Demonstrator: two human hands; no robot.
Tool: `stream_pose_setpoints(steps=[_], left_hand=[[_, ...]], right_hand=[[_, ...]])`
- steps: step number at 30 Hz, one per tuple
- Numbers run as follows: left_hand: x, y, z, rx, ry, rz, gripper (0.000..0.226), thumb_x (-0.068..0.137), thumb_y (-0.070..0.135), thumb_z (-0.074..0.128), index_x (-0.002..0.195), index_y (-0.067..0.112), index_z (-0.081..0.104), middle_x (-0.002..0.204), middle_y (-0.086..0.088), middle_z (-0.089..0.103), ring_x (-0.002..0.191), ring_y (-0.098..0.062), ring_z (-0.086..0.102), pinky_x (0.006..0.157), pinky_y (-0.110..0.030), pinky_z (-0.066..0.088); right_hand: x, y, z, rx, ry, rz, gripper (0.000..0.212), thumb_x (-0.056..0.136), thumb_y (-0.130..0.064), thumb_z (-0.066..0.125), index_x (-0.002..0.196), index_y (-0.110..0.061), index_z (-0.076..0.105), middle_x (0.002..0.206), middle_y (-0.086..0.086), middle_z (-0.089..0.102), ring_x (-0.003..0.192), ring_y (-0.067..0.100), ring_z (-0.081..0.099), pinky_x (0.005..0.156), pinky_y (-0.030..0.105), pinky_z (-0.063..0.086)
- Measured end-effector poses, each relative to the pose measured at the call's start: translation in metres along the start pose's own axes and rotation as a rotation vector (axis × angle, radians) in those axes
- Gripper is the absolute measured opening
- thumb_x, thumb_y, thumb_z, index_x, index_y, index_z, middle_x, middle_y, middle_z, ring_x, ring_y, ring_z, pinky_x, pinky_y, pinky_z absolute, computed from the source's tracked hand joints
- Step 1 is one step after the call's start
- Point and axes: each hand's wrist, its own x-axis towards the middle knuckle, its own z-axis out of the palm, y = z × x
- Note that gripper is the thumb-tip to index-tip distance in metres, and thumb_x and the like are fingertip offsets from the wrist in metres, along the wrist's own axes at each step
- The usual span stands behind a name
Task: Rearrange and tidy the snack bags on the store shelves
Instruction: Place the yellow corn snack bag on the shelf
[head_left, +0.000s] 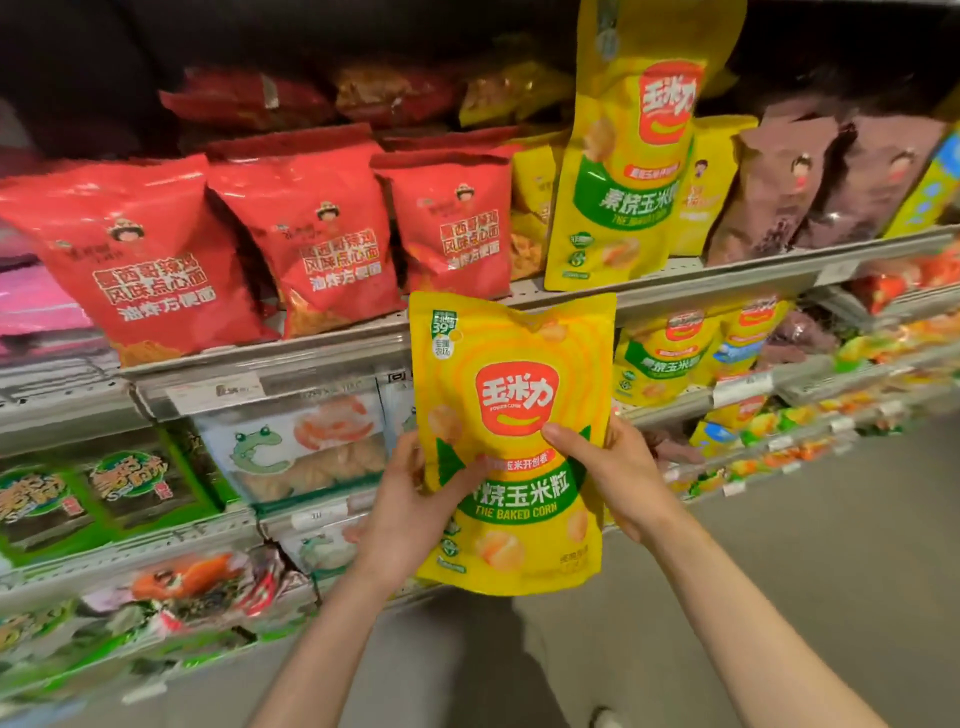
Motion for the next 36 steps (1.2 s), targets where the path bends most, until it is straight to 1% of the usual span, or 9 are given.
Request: stream_pose_setpoints(steps=[4, 8, 12, 17, 22, 24, 29, 32, 36], left_hand=[[0.002, -0.014, 0.060, 0.039, 0.027, -0.053, 0.050, 0.078, 0.031, 0.083, 0.121, 0.026, 0.059, 0.110, 0.014, 0.077, 0.099, 0.003, 0.071, 0.075, -0.012, 0.055], [0.017, -0.018, 0.143, 0.064, 0.078, -0.090, 0.053, 0.080, 0.029, 0.084, 0.124, 0.030, 0.056, 0.113, 0.020, 0.071, 0.093, 0.014, 0.068, 0.073, -0.006, 0.052], [0.033, -0.020, 0.217, 0.098, 0.091, -0.166, 0.053, 0.083, 0.029, 0.084, 0.126, 0.020, 0.054, 0.115, 0.010, 0.071, 0.088, 0.013, 0.068, 0.071, -0.010, 0.054], [0.049, -0.029, 0.269, 0.114, 0.148, -0.215, 0.044, 0.082, 0.026, 0.085, 0.116, 0.020, 0.057, 0.103, 0.004, 0.075, 0.084, -0.002, 0.074, 0.068, -0.027, 0.062], [0.068, -0.048, 0.279, 0.080, 0.165, -0.300, 0.055, 0.076, 0.028, 0.090, 0.116, 0.013, 0.056, 0.106, -0.005, 0.078, 0.099, -0.019, 0.076, 0.091, -0.046, 0.061], [0.077, -0.057, 0.274, 0.072, 0.182, -0.314, 0.056, 0.072, 0.031, 0.093, 0.112, 0.014, 0.057, 0.104, -0.007, 0.078, 0.099, -0.021, 0.076, 0.092, -0.049, 0.060], [0.098, -0.069, 0.250, 0.037, 0.218, -0.326, 0.042, 0.080, 0.020, 0.087, 0.109, 0.016, 0.057, 0.103, -0.005, 0.077, 0.098, -0.019, 0.075, 0.086, -0.035, 0.062], [0.119, -0.072, 0.232, 0.018, 0.235, -0.310, 0.045, 0.081, 0.026, 0.087, 0.114, 0.017, 0.058, 0.107, -0.004, 0.076, 0.102, -0.023, 0.074, 0.089, -0.042, 0.061], [0.145, -0.069, 0.218, 0.066, 0.302, -0.273, 0.053, 0.075, 0.041, 0.090, 0.106, 0.018, 0.054, 0.102, -0.021, 0.070, 0.089, -0.041, 0.072, 0.062, -0.051, 0.060]], right_hand=[[0.014, 0.016, -0.059, -0.003, -0.018, 0.040, 0.031, 0.084, -0.021, 0.079, 0.114, -0.021, 0.072, 0.112, 0.002, 0.080, 0.104, 0.020, 0.076, 0.089, 0.038, 0.060], [0.048, 0.022, -0.140, -0.048, -0.059, 0.049, 0.047, 0.068, -0.045, 0.090, 0.108, -0.024, 0.077, 0.113, 0.000, 0.080, 0.106, 0.021, 0.076, 0.090, 0.041, 0.058], [0.072, 0.018, -0.216, -0.064, -0.077, 0.087, 0.026, 0.086, -0.017, 0.080, 0.110, -0.021, 0.072, 0.092, -0.012, 0.081, 0.088, 0.006, 0.077, 0.068, 0.017, 0.058], [0.099, 0.024, -0.271, -0.114, -0.144, 0.122, 0.058, 0.072, -0.034, 0.082, 0.127, -0.019, 0.070, 0.111, -0.005, 0.080, 0.101, 0.012, 0.076, 0.081, 0.028, 0.060], [0.120, 0.038, -0.283, -0.118, -0.189, 0.186, 0.031, 0.085, -0.026, 0.080, 0.115, -0.030, 0.072, 0.102, -0.016, 0.080, 0.096, 0.005, 0.076, 0.074, 0.021, 0.059], [0.129, 0.042, -0.276, -0.131, -0.225, 0.200, 0.040, 0.083, -0.032, 0.080, 0.122, -0.029, 0.071, 0.111, -0.013, 0.079, 0.103, 0.009, 0.075, 0.080, 0.024, 0.059], [0.158, 0.049, -0.246, -0.202, -0.257, 0.217, 0.052, 0.083, -0.039, 0.084, 0.132, -0.034, 0.066, 0.121, -0.011, 0.076, 0.112, 0.012, 0.072, 0.095, 0.038, 0.057], [0.179, 0.049, -0.225, -0.246, -0.240, 0.169, 0.052, 0.084, -0.040, 0.084, 0.132, -0.033, 0.066, 0.124, -0.010, 0.075, 0.115, 0.014, 0.071, 0.098, 0.040, 0.056], [0.205, 0.040, -0.205, -0.352, -0.167, 0.037, 0.037, 0.089, -0.035, 0.080, 0.123, -0.023, 0.073, 0.115, -0.006, 0.078, 0.107, 0.014, 0.074, 0.092, 0.038, 0.060]])
